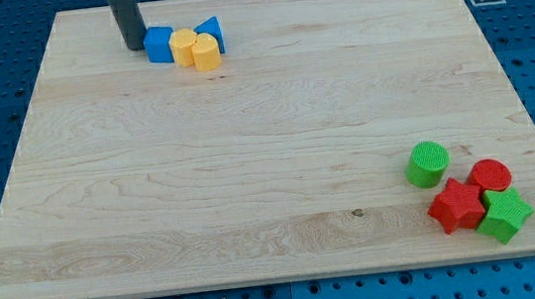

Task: Push the yellow blocks and blue cube downwards

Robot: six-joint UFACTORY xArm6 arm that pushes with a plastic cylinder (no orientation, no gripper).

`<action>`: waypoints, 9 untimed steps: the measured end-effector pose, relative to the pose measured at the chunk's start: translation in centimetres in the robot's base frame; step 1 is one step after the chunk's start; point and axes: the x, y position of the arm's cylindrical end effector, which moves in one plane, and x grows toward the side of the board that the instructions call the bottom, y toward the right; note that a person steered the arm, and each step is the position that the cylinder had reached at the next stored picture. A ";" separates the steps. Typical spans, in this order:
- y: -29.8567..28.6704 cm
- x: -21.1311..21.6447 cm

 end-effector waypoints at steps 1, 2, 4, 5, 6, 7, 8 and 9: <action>2.8 0.7; 6.0 1.7; 13.3 2.5; 14.8 4.5; 16.8 6.1; 20.5 6.2; 23.5 6.2; 24.2 6.9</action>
